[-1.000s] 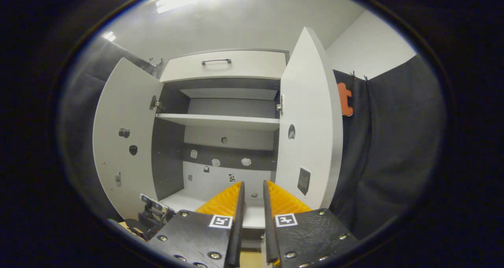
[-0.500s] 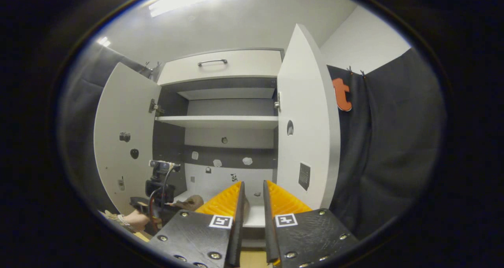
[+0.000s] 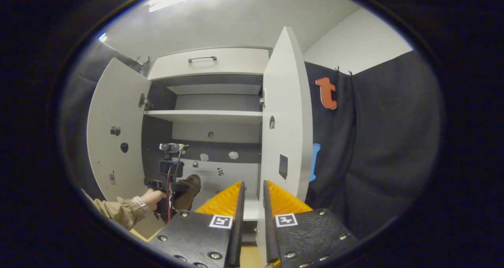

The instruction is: Grab one shoe with the right hand and put it into the shoe cabinet, grab the other shoe with the left hand and put it into the shoe cabinet; then close the right door with the right hand and the left door with the left hand.

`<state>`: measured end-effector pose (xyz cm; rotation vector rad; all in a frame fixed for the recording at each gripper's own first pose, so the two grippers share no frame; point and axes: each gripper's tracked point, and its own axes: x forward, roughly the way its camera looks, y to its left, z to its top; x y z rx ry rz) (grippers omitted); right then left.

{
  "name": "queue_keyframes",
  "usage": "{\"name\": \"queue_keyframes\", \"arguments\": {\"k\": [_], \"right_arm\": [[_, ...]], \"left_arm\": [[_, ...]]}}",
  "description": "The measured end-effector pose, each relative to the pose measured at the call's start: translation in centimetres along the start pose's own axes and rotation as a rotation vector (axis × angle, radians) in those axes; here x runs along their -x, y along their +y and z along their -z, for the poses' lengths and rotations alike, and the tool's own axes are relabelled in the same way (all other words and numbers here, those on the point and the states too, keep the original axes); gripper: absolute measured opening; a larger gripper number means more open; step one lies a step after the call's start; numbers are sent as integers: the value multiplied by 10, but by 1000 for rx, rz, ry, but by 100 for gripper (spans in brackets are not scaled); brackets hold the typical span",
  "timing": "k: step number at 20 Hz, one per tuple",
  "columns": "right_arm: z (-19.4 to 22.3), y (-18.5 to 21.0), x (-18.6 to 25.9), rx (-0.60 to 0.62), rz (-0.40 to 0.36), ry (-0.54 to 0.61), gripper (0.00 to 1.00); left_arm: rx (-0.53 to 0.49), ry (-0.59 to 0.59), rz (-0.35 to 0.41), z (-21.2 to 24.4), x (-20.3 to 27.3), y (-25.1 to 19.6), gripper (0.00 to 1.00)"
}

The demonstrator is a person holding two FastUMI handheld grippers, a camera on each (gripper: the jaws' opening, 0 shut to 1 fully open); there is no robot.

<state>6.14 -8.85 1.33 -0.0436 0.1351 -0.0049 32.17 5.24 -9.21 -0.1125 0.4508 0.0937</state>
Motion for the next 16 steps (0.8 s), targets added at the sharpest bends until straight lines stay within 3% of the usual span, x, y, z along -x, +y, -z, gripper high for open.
{"name": "queue_keyframes", "arguments": {"k": [11,13,15,16], "right_arm": [[3,-30,12,12,93,22,25],[3,-30,12,2,91,23,25],[4,-27,13,-3,84,22,25],[4,-27,14,-3,81,21,25]], "left_arm": [[-60,92,-37,20,-50,7,5],[-63,109,-10,23,-48,0,11],[-57,135,-18,29,-42,0,30],[-55,134,-14,28,-41,0,31]]}}
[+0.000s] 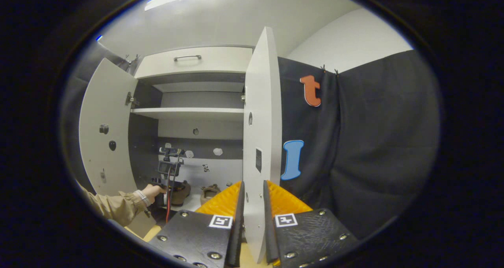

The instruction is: Grab one shoe with the right hand and put it into the shoe cabinet, grab the other shoe with the left hand and put it into the shoe cabinet; then close the right door with the right hand and the left door with the left hand.

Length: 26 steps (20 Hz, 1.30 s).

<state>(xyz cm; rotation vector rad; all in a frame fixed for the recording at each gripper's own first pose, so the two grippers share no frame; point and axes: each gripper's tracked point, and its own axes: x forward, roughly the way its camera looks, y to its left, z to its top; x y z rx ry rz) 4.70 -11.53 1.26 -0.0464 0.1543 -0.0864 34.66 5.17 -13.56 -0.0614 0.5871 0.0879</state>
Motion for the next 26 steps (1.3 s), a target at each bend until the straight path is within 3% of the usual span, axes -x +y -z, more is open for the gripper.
{"name": "queue_keyframes", "arguments": {"k": [2,6,19,22,26], "right_arm": [[0,0,0,0,-7,-2,25],[2,4,7,-19,-26,-8,25],[0,10,25,-55,-134,-16,25],[2,8,25,-51,-153,-12,25],[1,2,25,-50,-171,-8,25]], "left_arm": [[-3,-11,8,-2,8,0,48],[-31,-36,11,-5,33,2,70],[-57,-279,76,-38,205,-5,70],[-49,-315,63,-29,249,1,79],[-62,-360,34,-20,302,13,79]]}}
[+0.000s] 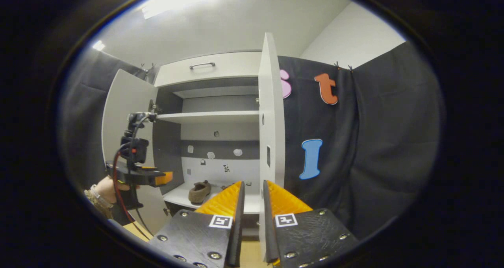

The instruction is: Grab one shoe with the right hand and put it into the shoe cabinet, grab the other shoe with the left hand and put it into the shoe cabinet; then close the right door with the right hand and the left door with the left hand.

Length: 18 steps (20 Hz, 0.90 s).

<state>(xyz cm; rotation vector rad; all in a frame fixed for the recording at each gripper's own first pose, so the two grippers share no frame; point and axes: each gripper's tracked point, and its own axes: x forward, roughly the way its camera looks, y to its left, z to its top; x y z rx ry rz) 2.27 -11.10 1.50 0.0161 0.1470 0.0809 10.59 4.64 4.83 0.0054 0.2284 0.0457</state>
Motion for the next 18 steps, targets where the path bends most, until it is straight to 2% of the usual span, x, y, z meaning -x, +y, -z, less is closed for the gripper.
{"name": "queue_keyframes", "arguments": {"k": [1,2,4,9,10,11,14,15,18], "right_arm": [[0,-2,0,-2,-4,-1,25],[-2,-4,0,-3,-6,-5,25],[-2,-8,0,-4,-11,-5,25],[-5,-19,-1,0,-10,-14,25],[-5,-22,0,-1,-8,-13,25],[-4,-24,0,-4,-6,-13,25],[-4,-32,2,-7,4,-11,25],[-3,-36,2,-5,10,-11,25],[-4,-49,3,2,35,-13,25]], "left_arm": [[2,-3,-8,-1,13,2,80],[5,-3,-18,-2,26,5,86],[12,-4,-45,-3,48,13,90],[24,-7,-111,-3,88,31,92],[32,-3,-118,-2,91,33,90],[38,2,-123,-1,95,35,92],[60,6,-134,0,110,38,90],[63,3,-133,-1,114,38,93],[77,-1,-131,-3,123,38,90]]}}
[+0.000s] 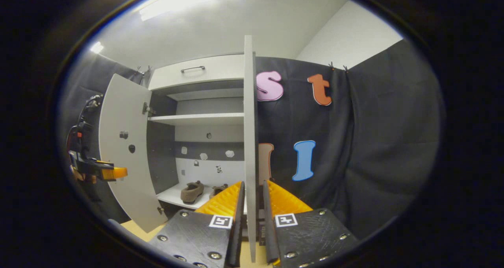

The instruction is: Grab one shoe with the right hand and put it into the shoe cabinet, grab the other shoe with the left hand and put it into the shoe cabinet; then close the right door with the right hand and the left door with the left hand.

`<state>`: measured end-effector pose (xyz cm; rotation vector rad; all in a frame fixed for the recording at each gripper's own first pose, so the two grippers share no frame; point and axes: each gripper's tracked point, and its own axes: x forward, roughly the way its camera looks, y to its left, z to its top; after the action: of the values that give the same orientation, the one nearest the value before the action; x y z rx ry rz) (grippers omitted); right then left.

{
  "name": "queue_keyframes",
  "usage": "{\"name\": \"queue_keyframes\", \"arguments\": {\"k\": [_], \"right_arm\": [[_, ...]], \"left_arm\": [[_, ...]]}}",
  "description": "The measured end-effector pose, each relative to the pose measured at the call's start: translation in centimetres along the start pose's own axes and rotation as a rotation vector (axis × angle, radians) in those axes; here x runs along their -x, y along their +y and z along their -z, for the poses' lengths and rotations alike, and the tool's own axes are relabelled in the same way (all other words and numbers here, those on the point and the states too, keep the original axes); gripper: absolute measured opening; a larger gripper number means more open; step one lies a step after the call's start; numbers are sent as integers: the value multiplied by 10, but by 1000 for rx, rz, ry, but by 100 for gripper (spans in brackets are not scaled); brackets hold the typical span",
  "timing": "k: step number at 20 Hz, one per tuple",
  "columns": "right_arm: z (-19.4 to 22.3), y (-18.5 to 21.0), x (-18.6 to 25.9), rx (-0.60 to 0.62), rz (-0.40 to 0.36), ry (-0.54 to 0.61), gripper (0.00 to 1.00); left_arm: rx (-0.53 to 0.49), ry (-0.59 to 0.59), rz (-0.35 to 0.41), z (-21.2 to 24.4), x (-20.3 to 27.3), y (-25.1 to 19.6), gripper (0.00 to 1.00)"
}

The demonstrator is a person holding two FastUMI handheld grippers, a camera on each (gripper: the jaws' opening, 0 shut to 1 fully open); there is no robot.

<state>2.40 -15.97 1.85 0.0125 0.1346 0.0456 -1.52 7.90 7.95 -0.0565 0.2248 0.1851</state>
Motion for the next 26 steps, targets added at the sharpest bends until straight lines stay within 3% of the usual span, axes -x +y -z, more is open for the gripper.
{"name": "queue_keyframes", "arguments": {"k": [5,6,7,10,18,19,20,26], "right_arm": [[7,-21,-12,10,37,3,33],[13,-21,-17,14,33,17,40],[22,-26,-22,18,42,28,55],[32,-30,-35,3,47,45,68],[38,-22,-40,-15,-29,66,68],[39,-20,-39,-19,-39,69,64],[39,-17,-39,-22,-50,70,68],[41,15,-41,-33,-139,79,68]], "left_arm": [[16,-14,1,-4,11,1,90],[14,-14,-1,-3,12,2,91],[13,-15,0,-4,14,2,92],[9,-18,5,-5,17,2,90],[23,-18,-6,-3,19,9,90],[23,-18,-7,-2,19,9,92],[24,-19,-6,-3,20,8,92],[28,-13,-7,0,21,11,90]]}}
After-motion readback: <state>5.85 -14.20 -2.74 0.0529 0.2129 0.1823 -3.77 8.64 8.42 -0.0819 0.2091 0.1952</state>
